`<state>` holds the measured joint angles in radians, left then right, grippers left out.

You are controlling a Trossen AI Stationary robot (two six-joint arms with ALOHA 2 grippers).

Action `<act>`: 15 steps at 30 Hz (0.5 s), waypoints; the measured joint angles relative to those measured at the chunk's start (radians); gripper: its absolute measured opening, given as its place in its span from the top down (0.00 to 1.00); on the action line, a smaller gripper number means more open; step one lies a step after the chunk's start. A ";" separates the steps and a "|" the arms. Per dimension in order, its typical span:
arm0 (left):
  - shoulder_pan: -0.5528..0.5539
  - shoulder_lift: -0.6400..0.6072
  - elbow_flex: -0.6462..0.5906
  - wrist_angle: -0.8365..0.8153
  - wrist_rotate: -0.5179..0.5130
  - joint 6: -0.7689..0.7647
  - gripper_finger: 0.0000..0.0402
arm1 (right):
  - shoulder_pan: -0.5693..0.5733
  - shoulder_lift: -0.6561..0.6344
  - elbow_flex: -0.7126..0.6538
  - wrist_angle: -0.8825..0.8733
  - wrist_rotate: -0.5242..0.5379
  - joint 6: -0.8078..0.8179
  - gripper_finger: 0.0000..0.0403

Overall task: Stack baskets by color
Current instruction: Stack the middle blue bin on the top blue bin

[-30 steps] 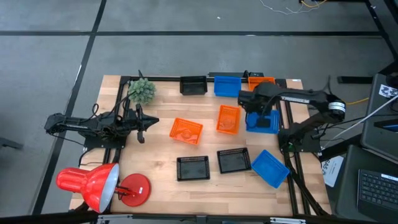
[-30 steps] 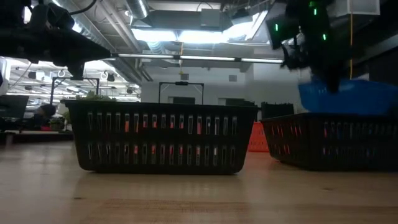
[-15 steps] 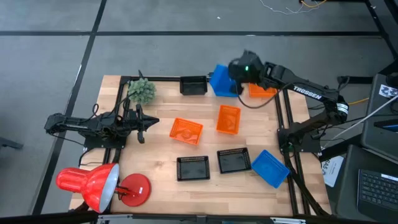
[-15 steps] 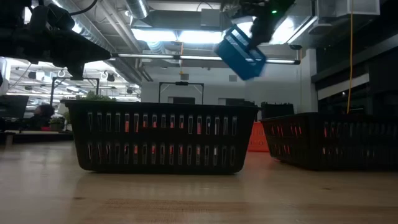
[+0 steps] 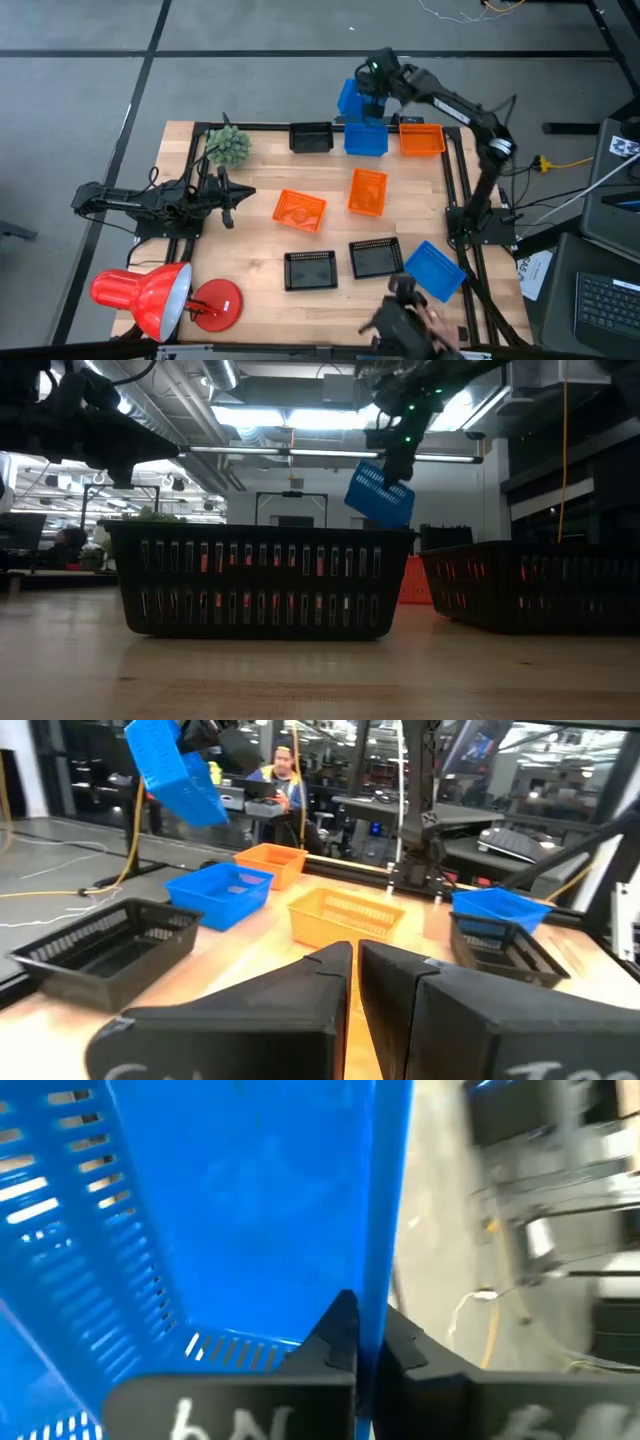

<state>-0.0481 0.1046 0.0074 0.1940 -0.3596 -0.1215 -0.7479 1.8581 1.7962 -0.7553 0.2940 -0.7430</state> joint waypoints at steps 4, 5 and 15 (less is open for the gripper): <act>0.000 0.000 0.000 0.000 -0.038 0.000 0.97 | -0.032 0.173 0.305 -0.303 -0.055 -0.024 1.00; 0.000 0.000 0.000 0.000 -0.045 0.000 0.97 | -0.039 0.210 0.370 -0.383 -0.077 -0.026 1.00; 0.000 0.000 0.000 -0.047 -0.048 -0.001 0.97 | -0.071 0.341 0.457 -0.654 -0.240 -0.055 1.00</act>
<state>-0.0483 0.1043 0.0074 0.1474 -0.4078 -0.1223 -0.8192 2.1988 2.2537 -1.4096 0.0536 -0.7978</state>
